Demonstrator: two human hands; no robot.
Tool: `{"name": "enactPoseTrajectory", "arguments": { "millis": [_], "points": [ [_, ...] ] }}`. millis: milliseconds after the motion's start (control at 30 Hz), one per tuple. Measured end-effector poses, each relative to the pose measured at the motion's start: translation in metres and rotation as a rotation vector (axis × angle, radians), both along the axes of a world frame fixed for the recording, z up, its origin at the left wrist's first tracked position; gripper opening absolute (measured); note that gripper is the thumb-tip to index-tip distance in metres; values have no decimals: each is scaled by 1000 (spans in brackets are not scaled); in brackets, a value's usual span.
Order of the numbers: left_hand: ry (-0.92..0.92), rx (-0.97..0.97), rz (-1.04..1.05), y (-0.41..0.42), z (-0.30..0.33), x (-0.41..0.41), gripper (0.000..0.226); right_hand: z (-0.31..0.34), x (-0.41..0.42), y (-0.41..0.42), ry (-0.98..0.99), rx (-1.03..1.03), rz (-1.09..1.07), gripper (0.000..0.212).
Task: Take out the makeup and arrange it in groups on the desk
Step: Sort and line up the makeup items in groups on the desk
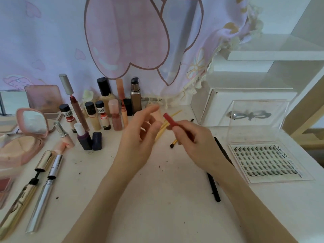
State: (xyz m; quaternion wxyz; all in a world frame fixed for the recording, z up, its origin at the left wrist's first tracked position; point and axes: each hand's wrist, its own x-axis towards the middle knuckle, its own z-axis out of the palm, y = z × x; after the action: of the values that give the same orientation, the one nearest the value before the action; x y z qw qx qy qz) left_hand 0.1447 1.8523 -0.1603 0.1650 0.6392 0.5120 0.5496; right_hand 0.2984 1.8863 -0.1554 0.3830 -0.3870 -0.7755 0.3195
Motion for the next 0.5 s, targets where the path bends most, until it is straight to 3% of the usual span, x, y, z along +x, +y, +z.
{"name": "enactPoseTrajectory", "arguments": {
  "millis": [200, 500],
  "points": [
    [37, 14, -140, -2, 1, -6, 16, -6, -4, -5, -164, 109, 103, 20],
    [19, -13, -68, -4, 1, -4, 8, -5, -7, -6, -238, 155, 73, 31]
  ]
}}
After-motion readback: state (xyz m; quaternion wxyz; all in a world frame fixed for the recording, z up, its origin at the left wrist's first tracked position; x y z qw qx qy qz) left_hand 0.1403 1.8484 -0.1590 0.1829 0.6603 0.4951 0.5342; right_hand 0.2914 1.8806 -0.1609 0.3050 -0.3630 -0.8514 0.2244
